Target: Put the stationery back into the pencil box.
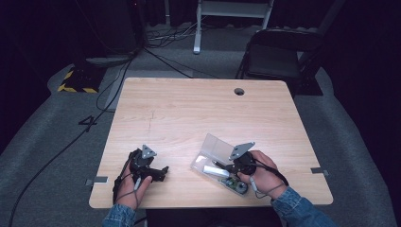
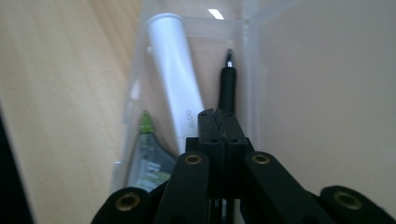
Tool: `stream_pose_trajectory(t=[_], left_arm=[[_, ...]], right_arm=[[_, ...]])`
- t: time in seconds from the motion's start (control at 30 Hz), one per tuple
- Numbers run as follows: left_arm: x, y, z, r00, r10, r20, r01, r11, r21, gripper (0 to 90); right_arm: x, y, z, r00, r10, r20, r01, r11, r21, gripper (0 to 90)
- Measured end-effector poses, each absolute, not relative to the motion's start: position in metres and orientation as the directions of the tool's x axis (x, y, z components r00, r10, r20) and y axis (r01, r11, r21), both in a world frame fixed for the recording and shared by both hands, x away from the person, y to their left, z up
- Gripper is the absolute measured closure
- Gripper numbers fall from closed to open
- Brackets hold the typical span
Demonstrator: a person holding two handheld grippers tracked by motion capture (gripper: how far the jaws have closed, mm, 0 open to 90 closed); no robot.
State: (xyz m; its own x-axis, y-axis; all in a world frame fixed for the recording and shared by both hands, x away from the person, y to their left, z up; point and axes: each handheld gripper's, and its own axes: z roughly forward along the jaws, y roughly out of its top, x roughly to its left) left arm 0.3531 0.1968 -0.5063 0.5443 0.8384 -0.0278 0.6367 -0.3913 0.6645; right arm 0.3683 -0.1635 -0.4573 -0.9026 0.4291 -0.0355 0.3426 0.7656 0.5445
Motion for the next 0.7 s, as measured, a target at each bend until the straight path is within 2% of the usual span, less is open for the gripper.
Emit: stream_pose_trajectory(t=[0.1, 0.37, 0.57, 0.7], left_arm=[[0.353, 0.197, -0.506, 0.544, 0.839, -0.026, 0.635, -0.391, 0.666, 0.2], [0.354, 0.197, -0.506, 0.544, 0.839, -0.027, 0.636, -0.390, 0.666, 0.1], [0.355, 0.197, -0.506, 0.545, 0.838, -0.025, 0.634, -0.393, 0.666, 0.1], [0.355, 0.196, -0.506, 0.543, 0.840, -0.026, 0.636, -0.391, 0.666, 0.1]], right_arm=[[0.369, -0.163, -0.463, -0.902, 0.424, -0.078, 0.330, 0.795, 0.509, 90.0], [0.369, -0.169, -0.449, -0.892, 0.446, -0.072, 0.329, 0.752, 0.571, 88.3], [0.366, -0.180, -0.429, -0.878, 0.473, -0.071, 0.328, 0.703, 0.631, 82.8], [0.368, -0.198, -0.415, -0.851, 0.522, -0.055, 0.355, 0.650, 0.672, 76.0]])
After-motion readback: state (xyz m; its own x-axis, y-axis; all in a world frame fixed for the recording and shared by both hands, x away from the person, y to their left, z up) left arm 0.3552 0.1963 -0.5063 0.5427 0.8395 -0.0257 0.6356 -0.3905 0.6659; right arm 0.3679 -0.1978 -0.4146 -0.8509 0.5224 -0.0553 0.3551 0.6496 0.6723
